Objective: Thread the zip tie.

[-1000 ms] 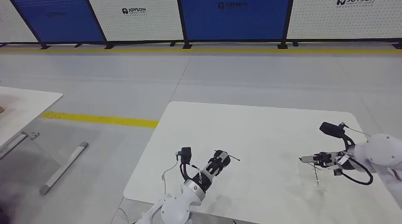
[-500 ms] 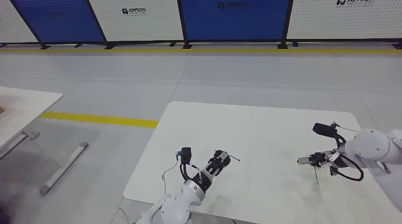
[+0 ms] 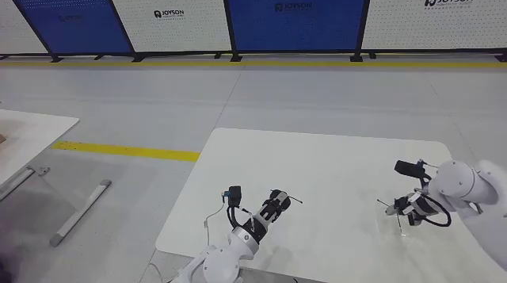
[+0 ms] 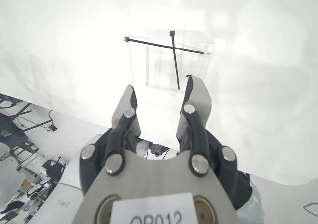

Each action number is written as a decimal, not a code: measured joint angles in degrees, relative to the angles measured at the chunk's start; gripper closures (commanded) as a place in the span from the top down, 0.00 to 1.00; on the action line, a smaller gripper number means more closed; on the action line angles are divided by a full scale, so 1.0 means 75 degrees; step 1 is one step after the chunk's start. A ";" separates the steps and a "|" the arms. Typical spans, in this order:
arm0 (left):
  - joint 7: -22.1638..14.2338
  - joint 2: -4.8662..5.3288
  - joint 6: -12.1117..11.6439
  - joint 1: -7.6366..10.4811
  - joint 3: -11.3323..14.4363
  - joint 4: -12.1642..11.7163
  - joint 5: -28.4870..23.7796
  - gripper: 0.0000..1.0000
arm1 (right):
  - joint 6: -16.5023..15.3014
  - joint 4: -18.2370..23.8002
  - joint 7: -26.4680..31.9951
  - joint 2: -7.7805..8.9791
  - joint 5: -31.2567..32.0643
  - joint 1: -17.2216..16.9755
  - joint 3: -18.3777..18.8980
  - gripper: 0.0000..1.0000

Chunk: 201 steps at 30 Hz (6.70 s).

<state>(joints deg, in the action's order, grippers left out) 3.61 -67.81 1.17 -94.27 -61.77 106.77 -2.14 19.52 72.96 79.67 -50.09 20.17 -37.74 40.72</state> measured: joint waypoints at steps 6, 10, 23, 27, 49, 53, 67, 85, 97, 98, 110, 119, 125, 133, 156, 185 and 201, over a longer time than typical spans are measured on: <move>0.0000 0.0000 0.0000 0.0000 0.0000 0.0000 0.0000 0.00 | -0.0005 -0.0281 -0.0004 -0.0149 0.0040 0.0208 -0.0269 0.38; 0.0000 0.0000 0.0000 0.0000 0.0000 0.0000 0.0000 0.00 | -0.0005 -0.0643 -0.0004 -0.0291 0.0225 0.0430 -0.0598 0.36; 0.0000 0.0000 0.0000 0.0000 0.0000 0.0000 0.0000 0.00 | -0.0005 -0.1401 -0.0004 -0.0694 0.0204 0.0950 -0.1294 0.26; 0.0000 0.0000 0.0000 0.0000 0.0000 0.0000 0.0000 0.00 | -0.0005 -0.1656 -0.0004 -0.0825 0.0213 0.1100 -0.1503 0.22; 0.0000 0.0000 0.0000 0.0000 0.0000 0.0000 0.0000 0.00 | -0.0005 -0.2720 -0.0004 -0.1415 0.0132 0.1714 -0.2559 0.06; 0.0000 0.0000 0.0000 0.0000 0.0000 0.0000 0.0000 0.00 | -0.0005 -0.2911 -0.0004 -0.1533 0.0071 0.1835 -0.2757 0.00; 0.0000 0.0000 0.0000 0.0000 0.0000 0.0000 0.0000 0.00 | -0.0005 -0.2793 -0.0004 -0.1508 0.0093 0.1927 -0.2818 0.00; 0.0000 0.0000 0.0000 0.0000 0.0000 0.0000 0.0000 0.00 | -0.0005 -0.1262 -0.0004 -0.0752 0.0771 0.1038 -0.1714 0.00; 0.0000 0.0000 0.0000 0.0000 0.0000 0.0000 0.0000 0.00 | -0.0005 -0.1521 -0.0004 -0.0870 0.0528 0.1275 -0.2028 0.12; 0.0000 0.0000 0.0000 0.0000 0.0000 0.0000 0.0000 0.00 | -0.0005 -0.1544 -0.0004 -0.0882 0.0507 0.1296 -0.2056 0.12; 0.0000 0.0000 0.0000 0.0000 0.0000 0.0000 0.0000 0.00 | -0.0005 -0.1818 -0.0004 -0.0994 0.0331 0.1500 -0.2359 0.14; 0.0000 0.0000 0.0000 0.0000 0.0000 0.0000 0.0000 0.00 | -0.0005 -0.2125 -0.0004 -0.1184 0.0168 0.1723 -0.2721 0.13; 0.0000 0.0000 0.0000 0.0000 0.0000 0.0000 0.0000 0.00 | -0.0005 -0.2361 -0.0004 -0.1336 0.0082 0.1884 -0.2995 0.13; 0.0000 0.0000 0.0000 0.0000 0.0000 0.0000 0.0000 0.00 | -0.0005 -0.2776 -0.0004 -0.1549 -0.0073 0.2081 -0.3339 0.00; 0.0000 0.0000 0.0000 0.0000 0.0000 0.0000 0.0000 0.00 | -0.0005 -0.1574 -0.0592 -0.0815 -0.0012 0.1356 -0.2222 0.00; 0.0000 0.0000 0.0000 0.0000 0.0000 0.0000 0.0000 0.00 | -0.0005 0.1515 -0.1722 0.0665 0.0102 -0.1472 0.1088 0.00; 0.0000 0.0000 0.0000 0.0000 0.0000 0.0000 0.0000 0.00 | -0.0401 0.1822 -0.2705 0.0735 -0.0390 -0.1953 0.1649 0.00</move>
<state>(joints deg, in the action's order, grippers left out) 3.61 -67.81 1.17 -94.27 -61.77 106.77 -2.14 16.51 86.63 59.38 -44.58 17.25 -52.38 53.09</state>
